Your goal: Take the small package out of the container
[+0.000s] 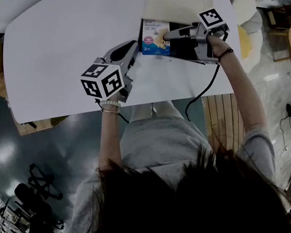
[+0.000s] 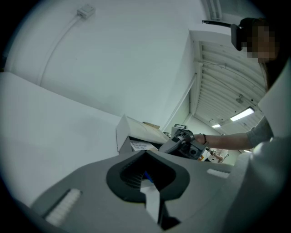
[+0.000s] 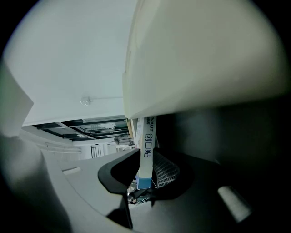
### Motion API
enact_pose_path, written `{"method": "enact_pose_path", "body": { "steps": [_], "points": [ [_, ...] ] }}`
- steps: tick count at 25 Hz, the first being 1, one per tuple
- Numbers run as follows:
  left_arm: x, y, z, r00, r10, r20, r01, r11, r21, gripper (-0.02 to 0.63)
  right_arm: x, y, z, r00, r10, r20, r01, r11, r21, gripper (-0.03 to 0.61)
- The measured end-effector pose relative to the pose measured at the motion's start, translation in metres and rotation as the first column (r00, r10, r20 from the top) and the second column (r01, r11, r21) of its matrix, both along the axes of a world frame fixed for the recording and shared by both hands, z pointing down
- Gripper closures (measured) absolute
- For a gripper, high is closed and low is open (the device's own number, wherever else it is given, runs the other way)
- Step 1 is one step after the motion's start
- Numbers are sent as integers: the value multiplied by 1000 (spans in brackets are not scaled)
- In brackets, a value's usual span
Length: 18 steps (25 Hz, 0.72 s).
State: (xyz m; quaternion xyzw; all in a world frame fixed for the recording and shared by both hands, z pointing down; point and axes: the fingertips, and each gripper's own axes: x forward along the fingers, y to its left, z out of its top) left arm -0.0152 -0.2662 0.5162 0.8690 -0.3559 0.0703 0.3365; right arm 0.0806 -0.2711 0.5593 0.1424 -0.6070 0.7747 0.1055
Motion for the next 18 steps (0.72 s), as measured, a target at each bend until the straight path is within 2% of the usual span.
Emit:
{"method": "enact_pose_path", "body": {
  "steps": [18],
  "points": [
    [4, 7, -12, 1000, 20, -6, -20, 999, 29, 624, 5, 23, -11, 997, -77, -18, 78, 997, 22, 476]
  ]
}}
